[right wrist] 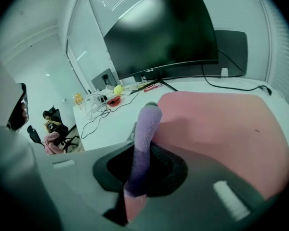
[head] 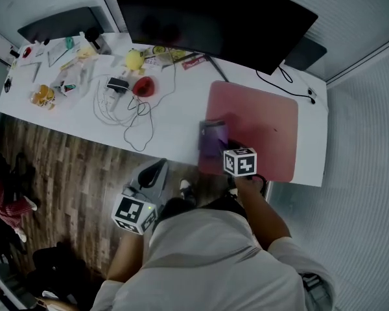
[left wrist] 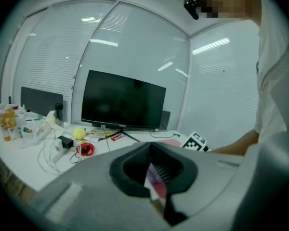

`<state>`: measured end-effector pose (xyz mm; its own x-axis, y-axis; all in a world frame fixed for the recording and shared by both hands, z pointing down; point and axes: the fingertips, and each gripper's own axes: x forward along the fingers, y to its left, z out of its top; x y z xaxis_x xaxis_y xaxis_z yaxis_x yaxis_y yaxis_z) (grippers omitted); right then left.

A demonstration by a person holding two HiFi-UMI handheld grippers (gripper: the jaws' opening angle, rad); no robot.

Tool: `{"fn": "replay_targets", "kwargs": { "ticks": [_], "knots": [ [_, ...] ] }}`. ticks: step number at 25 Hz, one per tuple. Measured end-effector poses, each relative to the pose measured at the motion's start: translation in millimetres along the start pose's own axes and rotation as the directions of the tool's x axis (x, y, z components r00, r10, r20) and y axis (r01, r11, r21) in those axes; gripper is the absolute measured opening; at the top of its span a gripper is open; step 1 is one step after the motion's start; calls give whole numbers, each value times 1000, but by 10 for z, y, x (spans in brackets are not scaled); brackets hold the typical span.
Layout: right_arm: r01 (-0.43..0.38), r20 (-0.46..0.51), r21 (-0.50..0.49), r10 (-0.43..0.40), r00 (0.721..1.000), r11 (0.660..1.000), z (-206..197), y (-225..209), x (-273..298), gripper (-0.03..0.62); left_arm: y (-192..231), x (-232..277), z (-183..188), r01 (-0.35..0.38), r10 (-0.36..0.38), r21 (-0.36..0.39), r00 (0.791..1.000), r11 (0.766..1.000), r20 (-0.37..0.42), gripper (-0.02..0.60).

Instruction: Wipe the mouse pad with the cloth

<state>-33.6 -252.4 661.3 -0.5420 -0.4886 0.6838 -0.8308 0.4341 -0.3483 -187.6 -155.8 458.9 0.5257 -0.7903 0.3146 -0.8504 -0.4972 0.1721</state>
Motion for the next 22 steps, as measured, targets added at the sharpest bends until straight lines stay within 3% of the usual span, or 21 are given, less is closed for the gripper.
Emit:
{"fn": "replay_targets", "kwargs": {
  "ticks": [14,22],
  "knots": [
    [249,8,98,-251,968,963,-541,-1989,-1305,48,-1532,980,72,165,-164,35,986,986,-34,2],
    [351,12,151,-357,934,924,-874,-2986,-2090,48,-2370,1427,73,202,-201,51,979,978,-27,3]
  ]
}}
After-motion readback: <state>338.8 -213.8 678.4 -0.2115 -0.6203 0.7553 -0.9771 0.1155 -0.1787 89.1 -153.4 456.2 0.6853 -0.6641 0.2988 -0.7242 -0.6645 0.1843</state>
